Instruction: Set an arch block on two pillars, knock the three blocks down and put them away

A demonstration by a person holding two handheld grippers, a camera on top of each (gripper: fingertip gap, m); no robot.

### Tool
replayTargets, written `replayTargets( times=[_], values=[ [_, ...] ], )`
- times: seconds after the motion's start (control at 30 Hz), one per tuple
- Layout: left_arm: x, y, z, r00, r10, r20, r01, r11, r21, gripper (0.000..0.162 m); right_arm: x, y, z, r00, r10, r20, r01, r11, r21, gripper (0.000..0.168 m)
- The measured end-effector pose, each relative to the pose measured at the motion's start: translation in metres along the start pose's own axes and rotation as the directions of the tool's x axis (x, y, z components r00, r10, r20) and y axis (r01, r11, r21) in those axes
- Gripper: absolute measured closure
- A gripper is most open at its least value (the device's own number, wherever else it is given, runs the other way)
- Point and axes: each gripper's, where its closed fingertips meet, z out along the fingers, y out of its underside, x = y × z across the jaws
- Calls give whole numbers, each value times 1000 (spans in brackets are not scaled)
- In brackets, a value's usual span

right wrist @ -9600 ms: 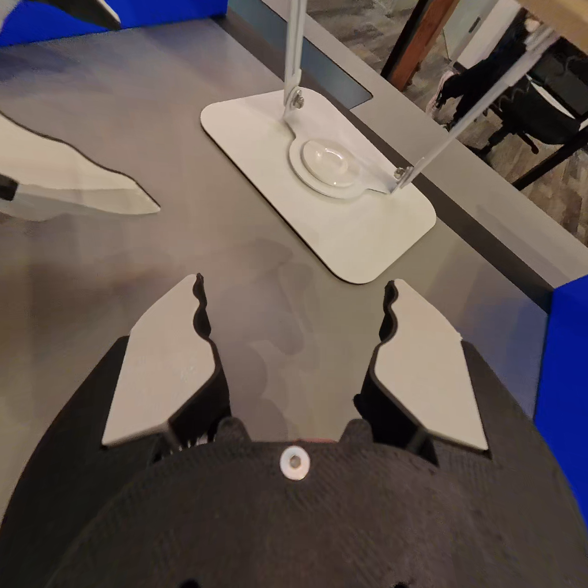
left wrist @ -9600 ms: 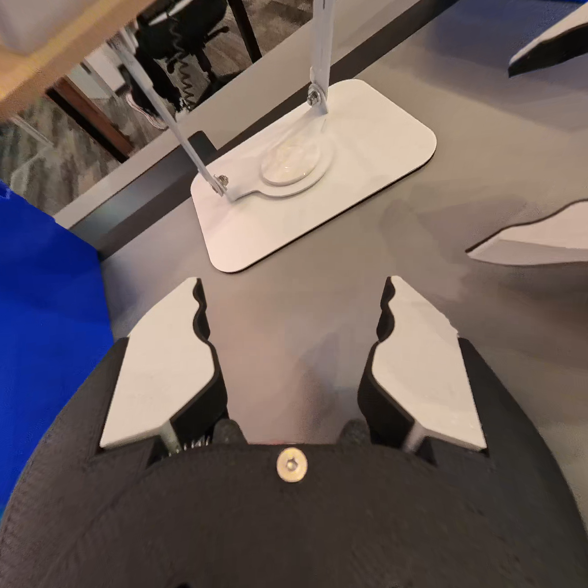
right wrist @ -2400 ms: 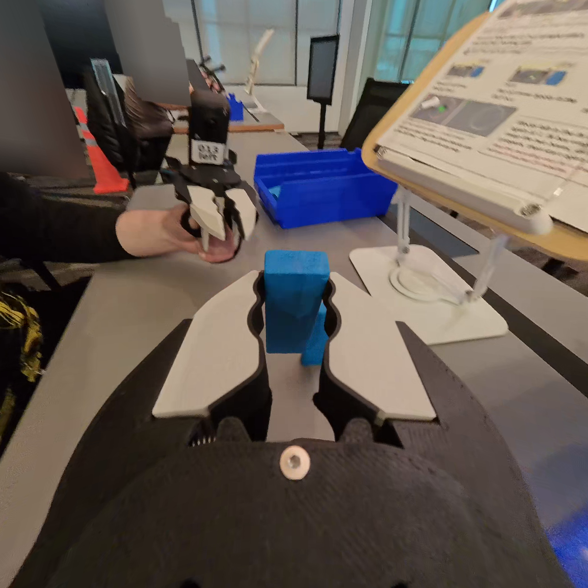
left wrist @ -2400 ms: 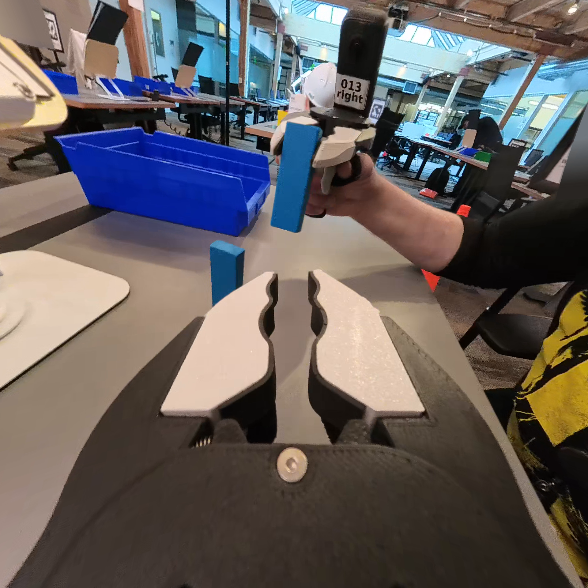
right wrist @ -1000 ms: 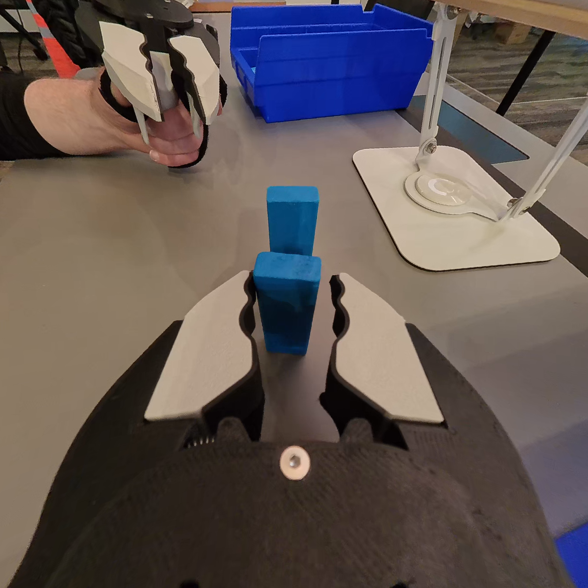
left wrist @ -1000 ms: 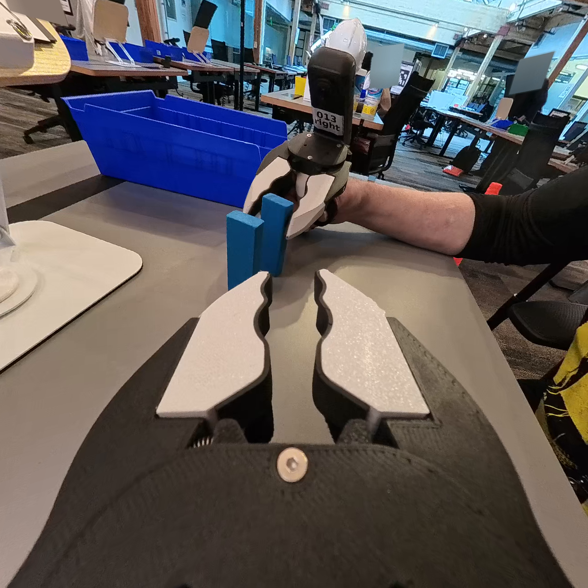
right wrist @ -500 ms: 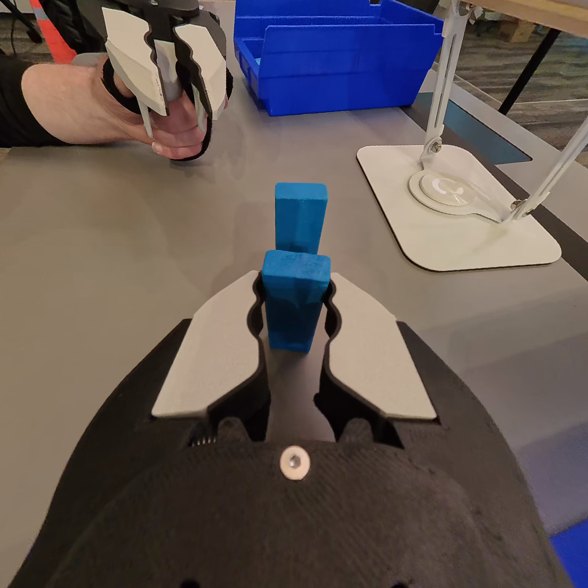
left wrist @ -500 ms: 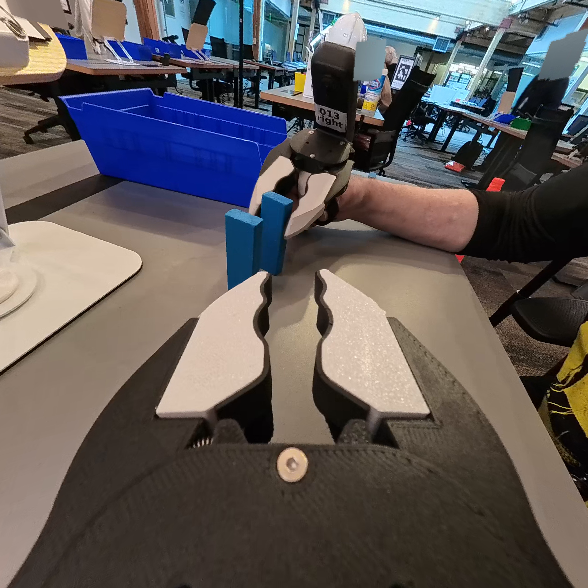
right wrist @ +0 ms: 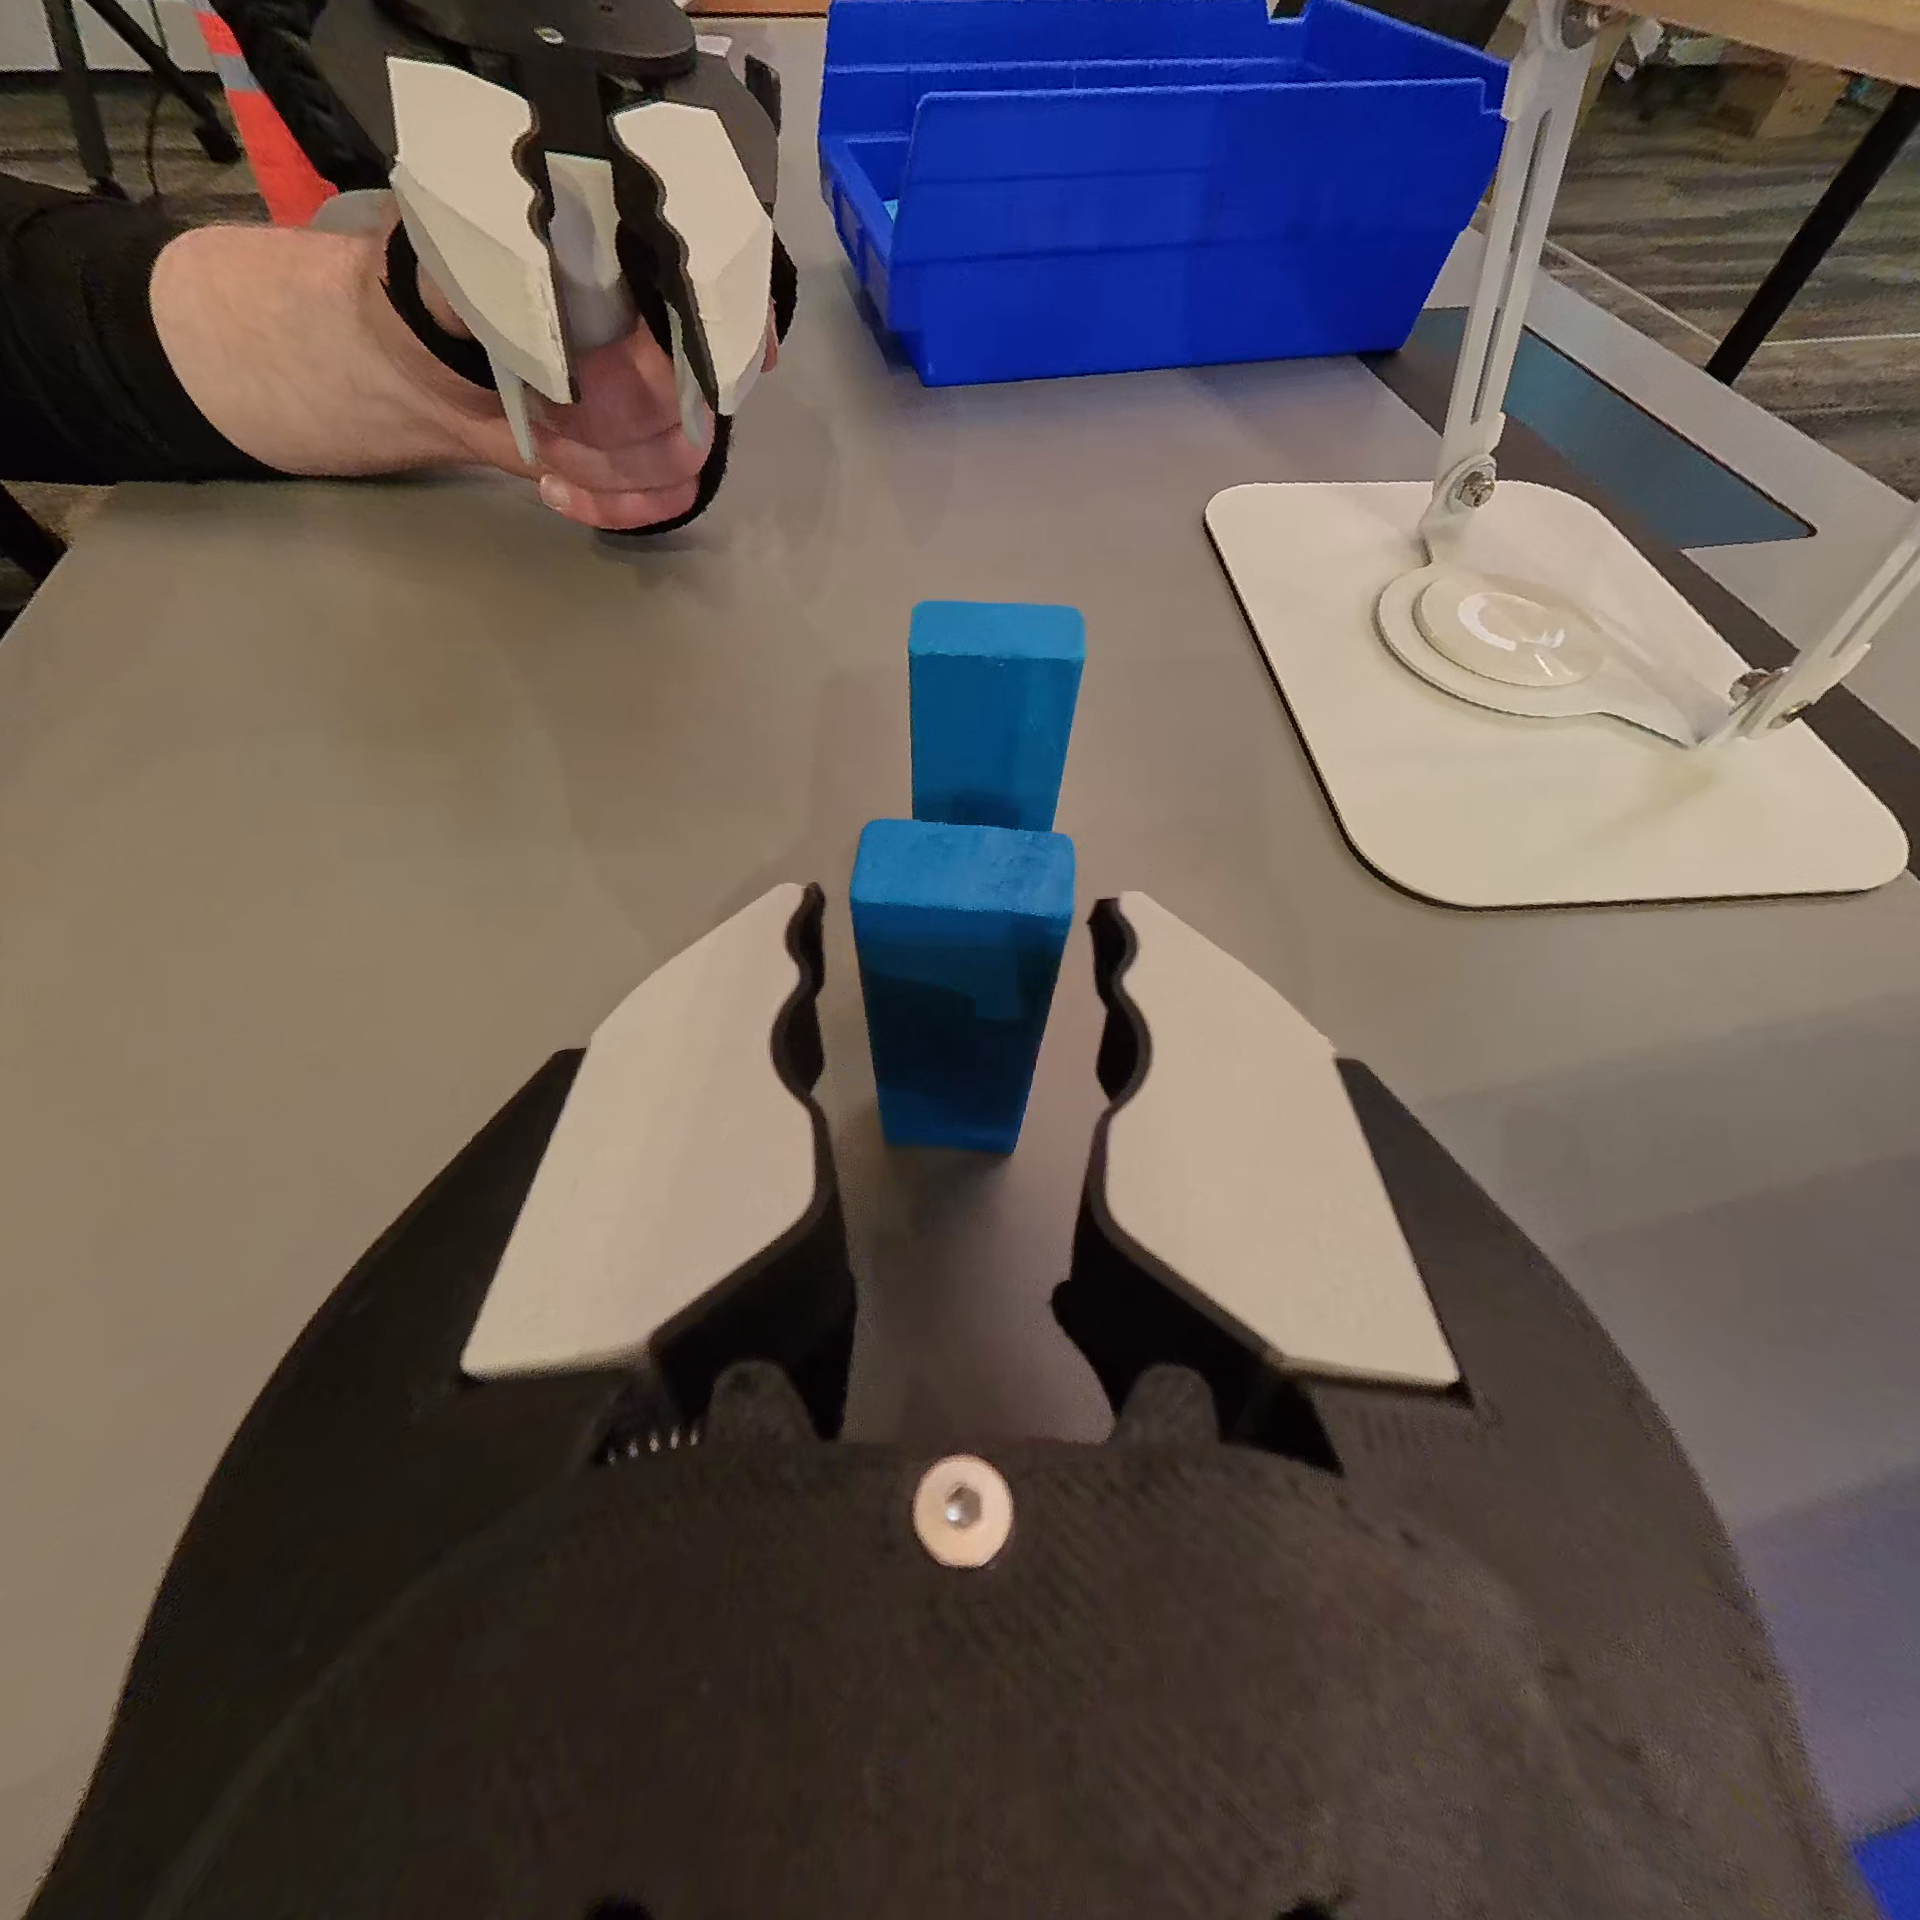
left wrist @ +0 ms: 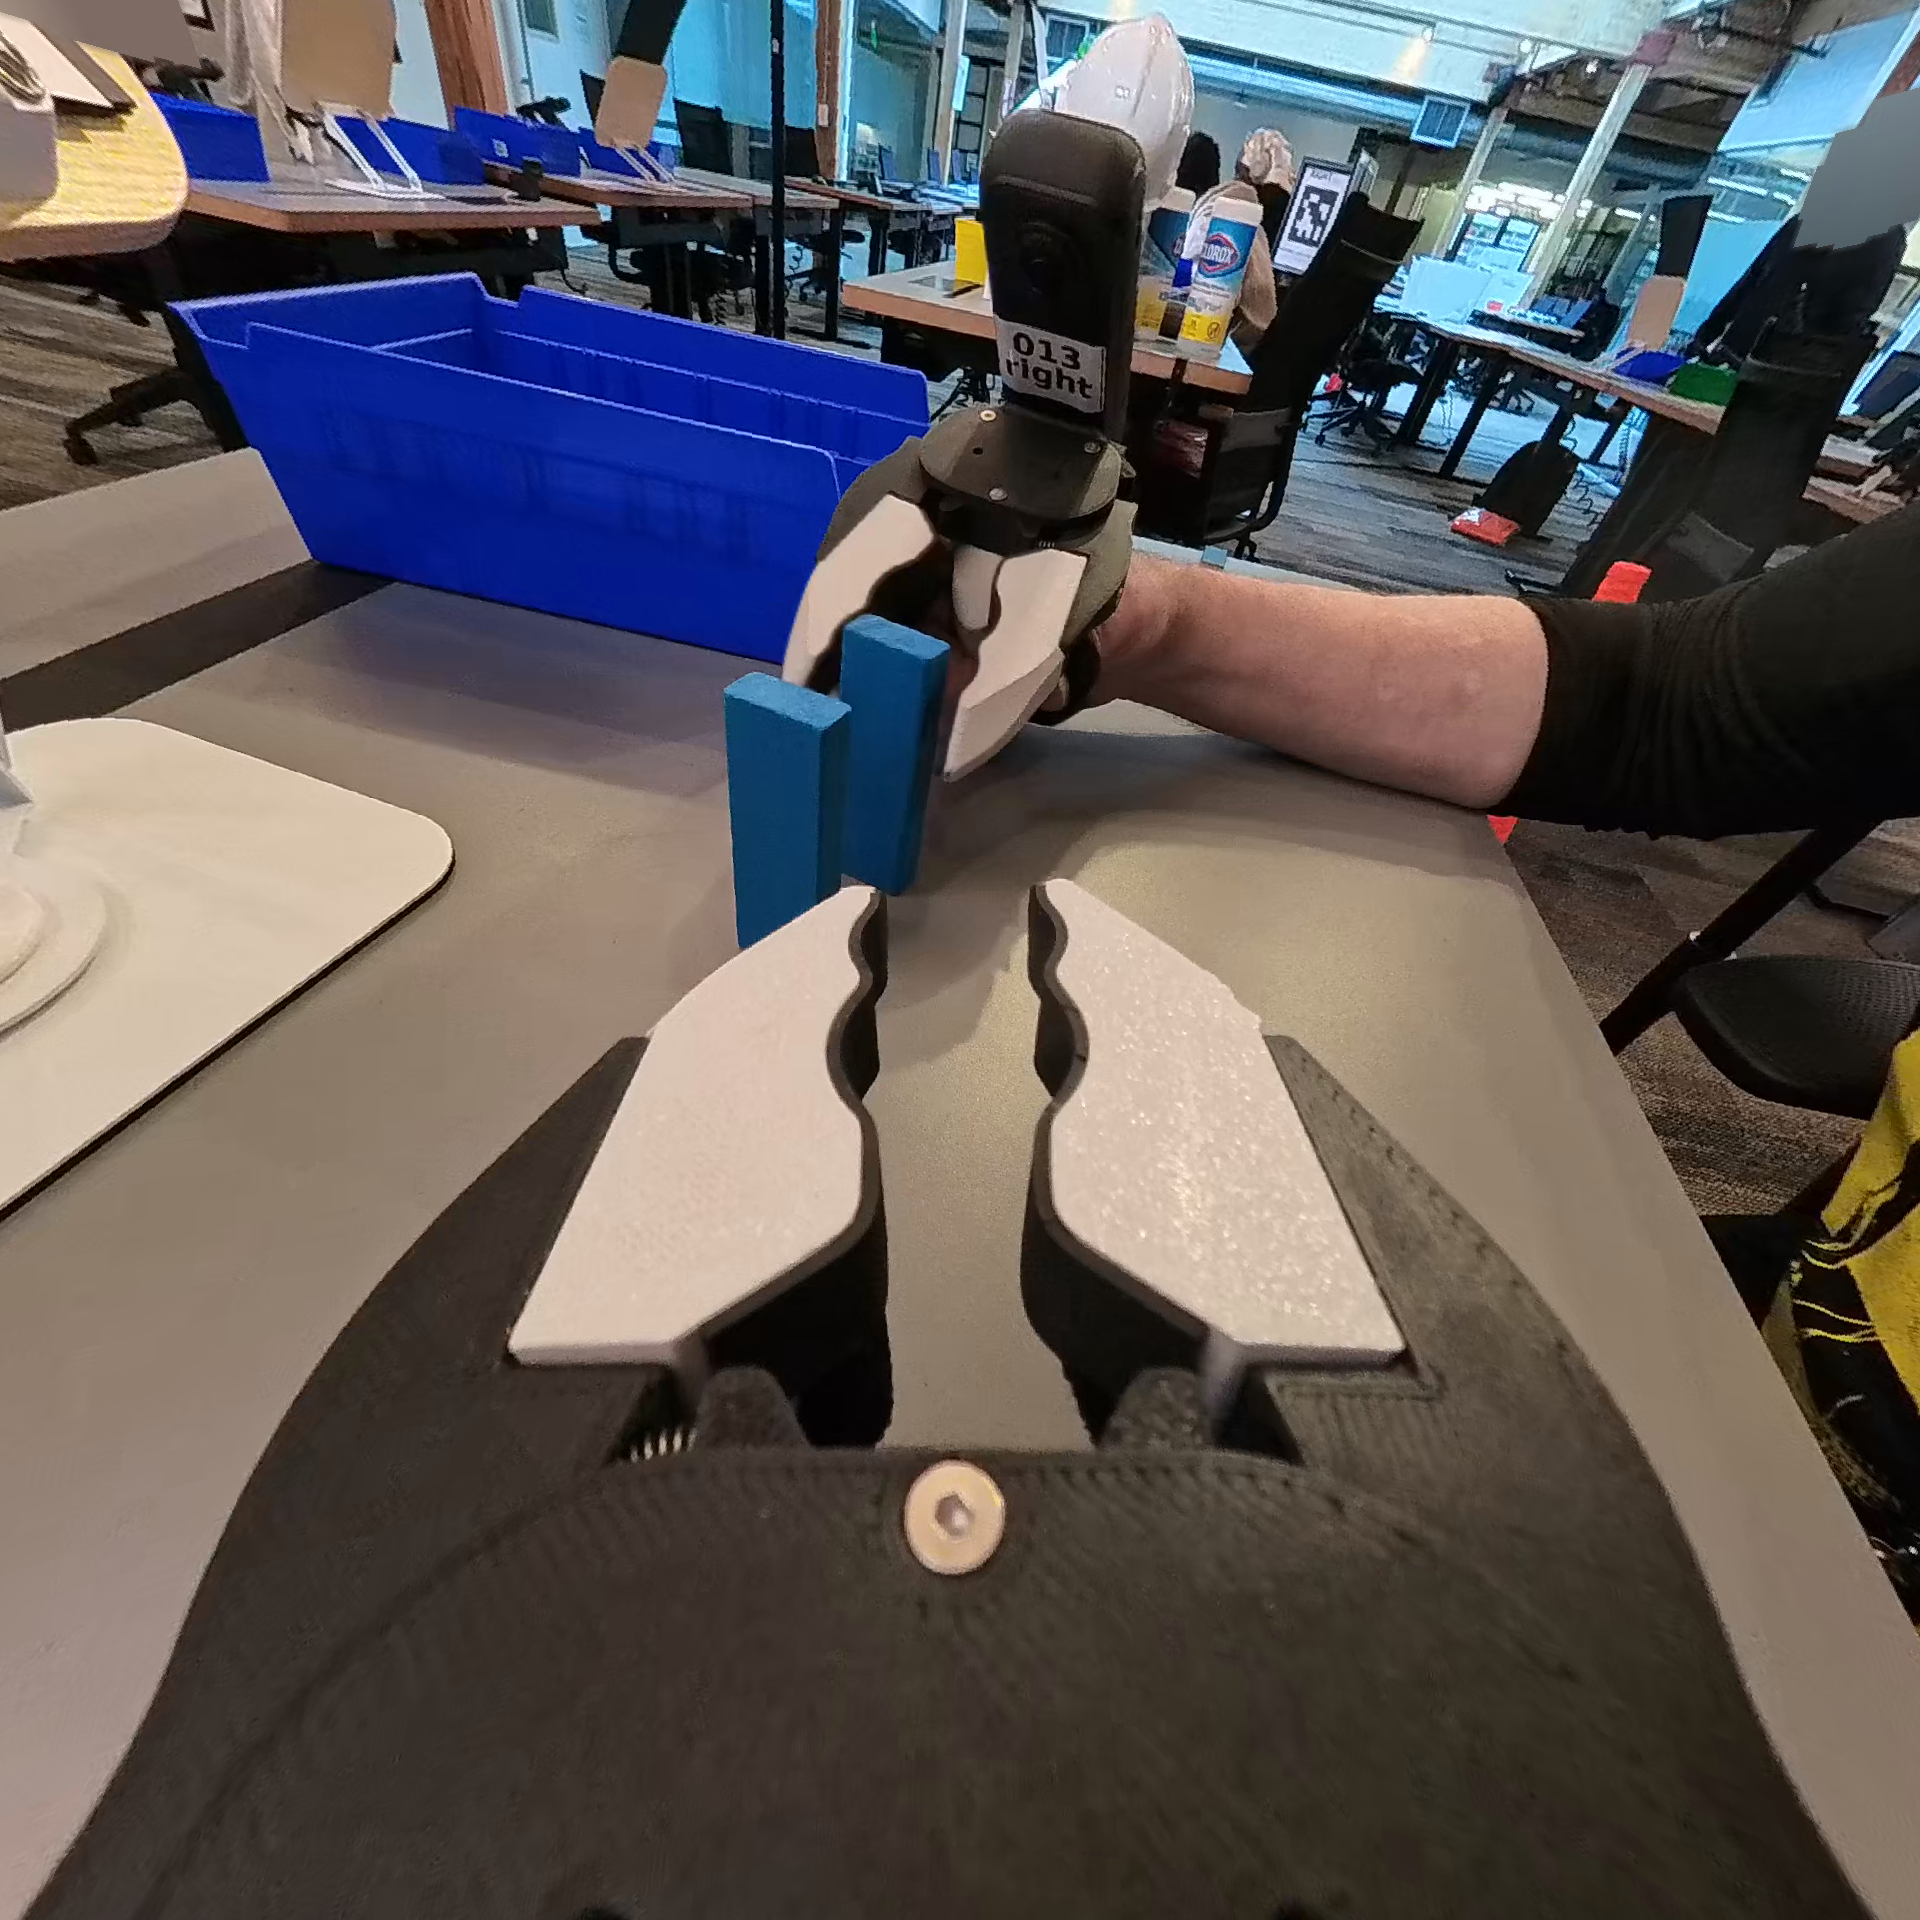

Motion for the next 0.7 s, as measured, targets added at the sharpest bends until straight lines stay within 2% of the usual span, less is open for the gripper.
replayTargets(
  times=[0.2, 0.27, 0.37, 0.43, 0.53, 0.63, 0.7],
  values=[
    [-1, -1, -1, 1000, 20, 10, -20, 1000, -8, 134, -1, -3, -6, 1000, 6, -3, -6, 1000, 8, 105],
    [-4, -13, -12, 998, 43, 45, -43, 999, 4, 133, -3, -6, -12, 1000, 7, -13, -6, 1000, 24, 104],
    [-30, -46, -59, 956, 100, 277, -107, 994, 10, 127, -2, -9, -25, 999, 7, -40, -6, 999, 43, 101],
    [-62, -54, -107, 867, 122, 483, -99, 992, -74, 123, 2, -12, -33, 998, 15, -63, -11, 998, 67, 102],
    [-118, -47, -189, 677, 102, 729, 62, 979, -195, 119, 6, -13, -38, 997, 20, -75, -14, 997, 80, 103],
    [-175, -28, -253, 532, -13, 847, 306, 935, -178, 116, 6, -11, -37, 997, 19, -79, -13, 997, 71, 105],
    [-210, -2, -279, 446, -94, 890, 486, 860, -153, 107, 6, -11, -36, 996, 10, -83, -5, 998, 65, 105]
  ],
)
